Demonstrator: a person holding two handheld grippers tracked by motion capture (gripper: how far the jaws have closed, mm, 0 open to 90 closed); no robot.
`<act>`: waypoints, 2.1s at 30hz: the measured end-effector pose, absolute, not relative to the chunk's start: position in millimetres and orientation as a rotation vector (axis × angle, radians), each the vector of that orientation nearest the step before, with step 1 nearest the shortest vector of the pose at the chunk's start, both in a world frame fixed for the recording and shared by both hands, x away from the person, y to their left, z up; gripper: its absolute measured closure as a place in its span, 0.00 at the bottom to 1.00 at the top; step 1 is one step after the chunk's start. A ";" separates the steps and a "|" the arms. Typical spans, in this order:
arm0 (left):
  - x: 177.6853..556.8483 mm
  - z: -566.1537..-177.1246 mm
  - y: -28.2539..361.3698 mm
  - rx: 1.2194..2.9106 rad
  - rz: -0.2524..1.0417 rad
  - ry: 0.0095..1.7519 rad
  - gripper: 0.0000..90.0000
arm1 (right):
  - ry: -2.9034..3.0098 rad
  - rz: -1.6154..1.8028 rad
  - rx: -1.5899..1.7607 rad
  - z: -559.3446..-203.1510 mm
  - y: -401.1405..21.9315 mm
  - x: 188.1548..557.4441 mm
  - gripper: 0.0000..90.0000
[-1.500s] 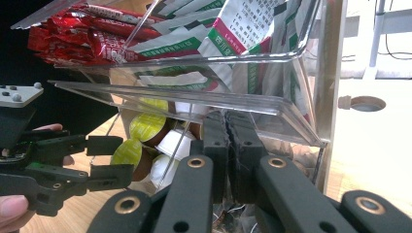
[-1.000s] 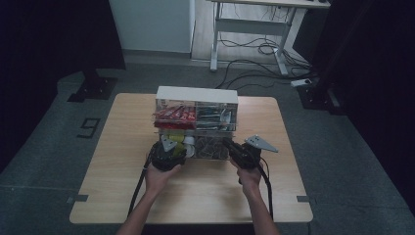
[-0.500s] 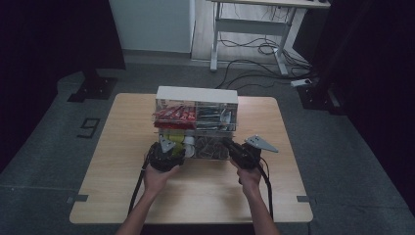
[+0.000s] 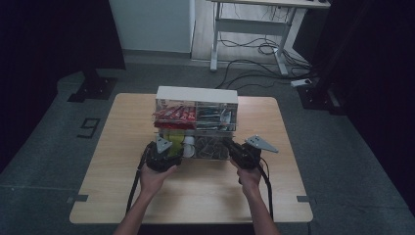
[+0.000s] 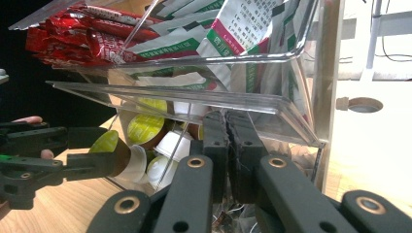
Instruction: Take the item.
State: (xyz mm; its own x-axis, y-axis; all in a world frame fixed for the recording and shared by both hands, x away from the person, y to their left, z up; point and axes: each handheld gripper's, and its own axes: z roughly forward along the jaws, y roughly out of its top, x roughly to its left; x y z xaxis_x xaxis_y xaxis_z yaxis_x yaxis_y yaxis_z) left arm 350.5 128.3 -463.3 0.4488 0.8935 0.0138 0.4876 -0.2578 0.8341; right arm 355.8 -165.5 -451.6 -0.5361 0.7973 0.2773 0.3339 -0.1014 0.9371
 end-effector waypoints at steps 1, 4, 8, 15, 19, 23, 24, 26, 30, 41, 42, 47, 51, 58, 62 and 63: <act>349.8 -462.6 128.5 1.903 0.641 1.160 0.43 | 1.797 1.674 1.236 -451.6 -165.5 355.8 0.96; 347.6 -460.7 129.7 1.908 0.637 1.154 0.43 | 1.795 1.674 1.236 -451.7 -165.6 355.7 0.96; 344.4 -458.7 131.6 1.905 0.633 1.154 0.43 | 1.795 1.674 1.235 -451.7 -165.8 355.9 0.96; 335.8 -453.6 140.2 1.901 0.629 1.147 0.43 | 1.794 1.674 1.236 -451.8 -165.7 355.7 0.96; 329.9 -451.4 147.2 1.898 0.630 1.149 0.43 | 1.794 1.675 1.235 -451.9 -165.7 355.8 0.96; 325.0 -450.4 153.9 1.898 0.634 1.156 0.43 | 1.794 1.674 1.235 -452.0 -165.7 355.8 0.96; 323.7 -449.9 156.1 1.897 0.634 1.158 0.43 | 1.794 1.674 1.234 -452.0 -165.7 355.8 0.96; 321.1 -448.9 160.7 1.887 0.626 1.165 0.43 | 1.795 1.674 1.235 -451.9 -165.8 356.0 0.96; 316.5 -448.2 170.1 1.872 0.628 1.176 0.43 | 1.794 1.672 1.234 -452.0 -165.7 355.9 0.96; 307.8 -458.0 195.8 1.844 0.622 1.232 0.43 | 1.796 1.666 1.238 -452.9 -165.5 356.4 0.96; 306.9 -459.8 199.4 1.837 0.621 1.241 0.43 | 1.797 1.666 1.238 -453.0 -165.5 356.4 0.96; 304.0 -466.5 211.1 1.820 0.615 1.274 0.43 | 1.798 1.663 1.239 -453.7 -165.3 356.8 0.96; 301.7 -470.4 219.7 1.808 0.616 1.296 0.43 | 1.799 1.662 1.240 -454.1 -165.2 357.1 0.96; 299.6 -479.2 232.5 1.800 0.614 1.334 0.43 | 1.803 1.655 1.244 -455.0 -164.5 357.4 0.96; 299.9 -487.6 237.9 1.801 0.610 1.358 0.43 | 1.803 1.654 1.242 -455.3 -164.3 357.6 0.96; 300.2 -489.8 239.3 1.805 0.610 1.365 0.43 | 1.803 1.653 1.242 -455.4 -164.2 357.6 0.96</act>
